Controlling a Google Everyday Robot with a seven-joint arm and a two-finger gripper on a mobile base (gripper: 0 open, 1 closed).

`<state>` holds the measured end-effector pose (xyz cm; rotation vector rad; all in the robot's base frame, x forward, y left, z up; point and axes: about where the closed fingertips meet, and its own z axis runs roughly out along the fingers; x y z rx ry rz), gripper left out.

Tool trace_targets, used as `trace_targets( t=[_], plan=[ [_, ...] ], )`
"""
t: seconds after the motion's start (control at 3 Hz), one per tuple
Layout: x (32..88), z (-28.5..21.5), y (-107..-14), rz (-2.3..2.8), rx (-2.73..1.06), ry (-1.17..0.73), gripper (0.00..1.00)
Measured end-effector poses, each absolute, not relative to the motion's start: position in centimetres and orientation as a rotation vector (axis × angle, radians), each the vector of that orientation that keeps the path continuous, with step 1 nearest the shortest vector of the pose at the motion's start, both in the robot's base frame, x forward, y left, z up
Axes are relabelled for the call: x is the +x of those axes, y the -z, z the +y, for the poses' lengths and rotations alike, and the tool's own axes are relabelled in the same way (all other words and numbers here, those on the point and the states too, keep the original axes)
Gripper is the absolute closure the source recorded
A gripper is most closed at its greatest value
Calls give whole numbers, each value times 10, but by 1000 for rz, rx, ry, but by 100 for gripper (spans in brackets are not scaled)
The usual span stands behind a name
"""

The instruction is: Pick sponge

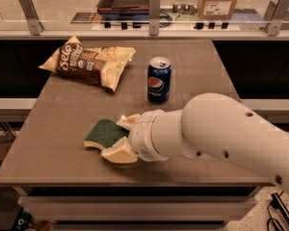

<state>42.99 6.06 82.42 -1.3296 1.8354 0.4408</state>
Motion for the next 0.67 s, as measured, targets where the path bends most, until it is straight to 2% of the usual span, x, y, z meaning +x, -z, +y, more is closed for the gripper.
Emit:
trace_targets(
  t=[0.67],
  plan=[
    [440, 52, -848, 1810, -1331, -433, 100]
  ],
)
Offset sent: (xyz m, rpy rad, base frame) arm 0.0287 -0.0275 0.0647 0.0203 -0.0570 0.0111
